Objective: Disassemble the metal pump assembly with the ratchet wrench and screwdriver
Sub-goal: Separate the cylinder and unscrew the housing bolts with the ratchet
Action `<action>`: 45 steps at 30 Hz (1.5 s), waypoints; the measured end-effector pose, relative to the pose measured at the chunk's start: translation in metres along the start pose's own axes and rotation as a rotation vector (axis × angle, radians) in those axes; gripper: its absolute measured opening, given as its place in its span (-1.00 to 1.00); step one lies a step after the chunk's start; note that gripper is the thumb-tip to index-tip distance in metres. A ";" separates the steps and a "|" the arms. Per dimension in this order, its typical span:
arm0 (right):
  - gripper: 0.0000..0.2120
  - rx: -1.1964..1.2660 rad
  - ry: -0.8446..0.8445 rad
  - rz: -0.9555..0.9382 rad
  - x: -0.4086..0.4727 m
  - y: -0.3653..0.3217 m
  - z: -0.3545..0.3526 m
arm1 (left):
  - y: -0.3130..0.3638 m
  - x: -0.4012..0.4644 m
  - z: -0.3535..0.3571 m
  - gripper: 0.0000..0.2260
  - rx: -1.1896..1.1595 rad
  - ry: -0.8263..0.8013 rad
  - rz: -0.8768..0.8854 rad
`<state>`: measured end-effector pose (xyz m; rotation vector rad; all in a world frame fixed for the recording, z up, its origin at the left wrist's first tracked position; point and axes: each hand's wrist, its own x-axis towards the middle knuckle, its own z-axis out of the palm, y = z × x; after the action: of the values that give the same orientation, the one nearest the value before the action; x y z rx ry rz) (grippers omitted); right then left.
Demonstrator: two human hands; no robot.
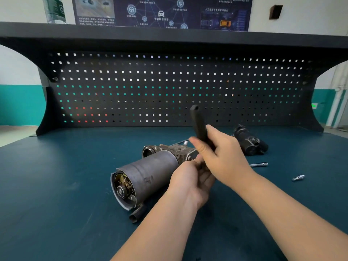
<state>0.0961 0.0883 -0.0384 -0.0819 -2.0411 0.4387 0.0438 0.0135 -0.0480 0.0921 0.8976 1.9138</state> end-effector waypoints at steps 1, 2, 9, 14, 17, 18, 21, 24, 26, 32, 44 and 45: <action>-0.74 0.051 0.011 0.033 -0.001 0.001 0.001 | 0.000 0.000 0.000 -0.83 -0.012 -0.001 0.002; -0.75 0.098 0.052 0.073 -0.002 0.002 0.002 | -0.001 0.000 0.000 -0.86 -0.021 -0.001 0.005; -0.69 0.524 0.383 1.093 -0.002 0.025 0.011 | -0.004 0.003 0.000 -0.90 0.001 0.011 0.015; -0.70 0.554 0.295 0.987 -0.001 0.020 0.006 | -0.005 0.005 0.000 -0.90 0.024 0.040 0.006; -0.74 0.058 0.092 0.225 0.002 0.001 -0.001 | -0.002 0.002 0.000 -0.85 0.045 0.015 0.000; -0.73 -0.020 0.017 0.084 0.001 -0.002 -0.001 | -0.001 0.002 -0.001 -0.82 0.053 0.011 0.000; -0.76 0.061 0.008 0.082 -0.002 -0.002 0.000 | -0.002 0.003 -0.003 -0.89 0.043 0.027 0.024; -0.70 0.158 0.247 0.483 0.001 0.010 0.003 | -0.004 0.007 -0.003 -0.90 0.042 0.052 0.051; -0.67 0.458 0.311 0.998 -0.001 0.022 0.006 | -0.005 0.008 -0.003 -0.90 0.073 0.050 0.049; -0.66 0.536 0.279 0.958 -0.001 0.026 0.004 | -0.004 0.008 -0.004 -0.80 0.110 0.028 0.020; -0.70 0.168 0.250 0.512 -0.002 0.008 0.005 | -0.002 0.012 -0.007 -0.84 0.071 0.060 0.048; -0.68 0.296 0.314 0.739 -0.002 0.014 0.006 | -0.002 0.011 -0.006 -0.84 0.056 0.057 0.054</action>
<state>0.0898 0.0994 -0.0473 -0.6914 -1.5640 1.1027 0.0371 0.0196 -0.0567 0.0960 0.9962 1.9497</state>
